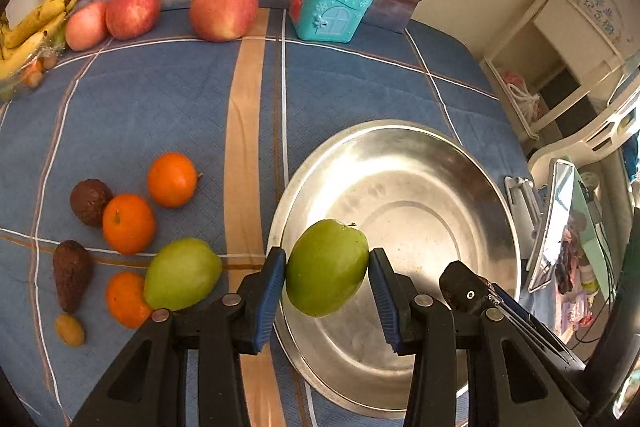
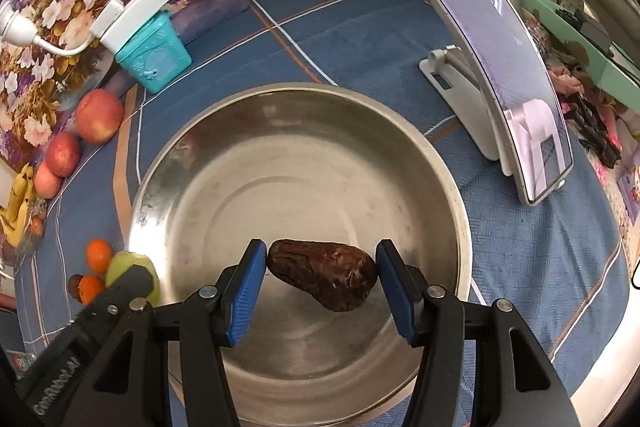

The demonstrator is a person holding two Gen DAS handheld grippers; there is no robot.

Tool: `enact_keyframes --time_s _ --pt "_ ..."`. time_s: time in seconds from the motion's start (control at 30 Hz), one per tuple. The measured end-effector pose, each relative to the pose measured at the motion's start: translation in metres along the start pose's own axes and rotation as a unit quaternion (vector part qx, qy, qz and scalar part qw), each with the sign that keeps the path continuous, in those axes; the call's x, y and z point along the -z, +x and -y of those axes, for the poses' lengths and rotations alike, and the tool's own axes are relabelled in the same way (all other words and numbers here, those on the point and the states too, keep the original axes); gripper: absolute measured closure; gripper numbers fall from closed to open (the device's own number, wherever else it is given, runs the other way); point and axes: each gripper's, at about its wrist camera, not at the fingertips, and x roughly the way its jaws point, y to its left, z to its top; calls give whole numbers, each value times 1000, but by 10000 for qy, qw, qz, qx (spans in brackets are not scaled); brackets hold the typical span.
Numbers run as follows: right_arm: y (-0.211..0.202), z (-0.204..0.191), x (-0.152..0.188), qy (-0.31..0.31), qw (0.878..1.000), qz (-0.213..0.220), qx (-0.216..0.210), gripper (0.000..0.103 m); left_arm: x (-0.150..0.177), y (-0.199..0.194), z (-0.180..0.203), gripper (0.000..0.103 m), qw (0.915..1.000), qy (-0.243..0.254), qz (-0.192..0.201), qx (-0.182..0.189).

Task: Organize fruits
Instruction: 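Carry both fruits over the steel plate and open the right tool to drop the date, then open the left tool to drop the green fruit into the plate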

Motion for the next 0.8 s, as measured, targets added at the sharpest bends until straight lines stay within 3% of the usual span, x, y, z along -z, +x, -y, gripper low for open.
enact_keyframes --time_s 0.8 --pt "-10 -4 0 -109 9999 9 -81 44 1 -8 -6 56 10000 -11 -60 -35"
